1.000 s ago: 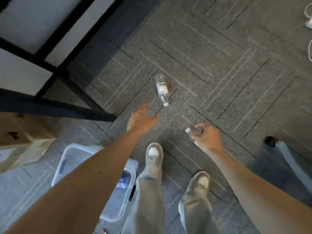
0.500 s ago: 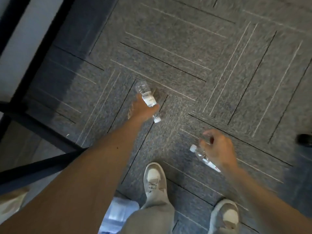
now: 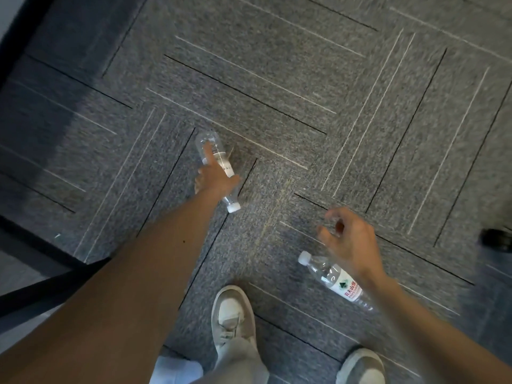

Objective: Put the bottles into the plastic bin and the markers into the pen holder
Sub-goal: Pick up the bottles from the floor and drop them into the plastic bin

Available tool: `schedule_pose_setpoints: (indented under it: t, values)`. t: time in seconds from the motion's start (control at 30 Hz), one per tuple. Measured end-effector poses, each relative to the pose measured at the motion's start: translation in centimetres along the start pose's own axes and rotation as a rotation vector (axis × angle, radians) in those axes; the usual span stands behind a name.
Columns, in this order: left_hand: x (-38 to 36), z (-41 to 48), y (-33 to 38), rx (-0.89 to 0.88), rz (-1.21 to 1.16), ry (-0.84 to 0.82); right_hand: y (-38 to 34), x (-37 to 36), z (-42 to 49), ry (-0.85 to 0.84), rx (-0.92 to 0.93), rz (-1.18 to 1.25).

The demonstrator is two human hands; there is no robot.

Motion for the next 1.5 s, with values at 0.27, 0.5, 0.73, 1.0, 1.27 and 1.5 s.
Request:
schedule_pose_setpoints:
  t: [0.27,0.5,0.73,1.0,1.27,1.5]
  values:
    - [2.5,-5.2,-0.5,-0.075,-0.046,-0.005,0.2,1.1,-1.6,-0.002,0.028,-0.089]
    - [4.6,-10.3,-1.6,-0.128,-0.086,-0.047,4.9,-1.2,-5.1,-0.269,-0.062,-0.379]
    - [4.6,-12.3,-2.7,-0.124,-0.066,-0.039,7.8,-5.4,-5.4,-0.308,-0.046,-0.552]
    - [4.2,-15.3,-3.6,-0.111,-0.046,-0.009,10.2,-6.5,-5.1,-0.305,-0.039,-0.565]
    - [8.7,-21.4,-3.0,-0.064,-0.152,0.012,5.2,-0.8,-7.3,-0.235,0.023,-0.3]
    - [18.2,-33.9,-4.9,0.048,-0.303,0.019,-6.0,9.1,-12.9,-0.236,0.216,-0.224]
Point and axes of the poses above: each hand's wrist, its own z-axis towards the middle knuckle, its own x-axis out of the back of the hand, y = z × x, the point moved 3 cm from there along z, towards the middle knuckle, and after that the axes turned 9 degrees about y, right-handed, at the moved point
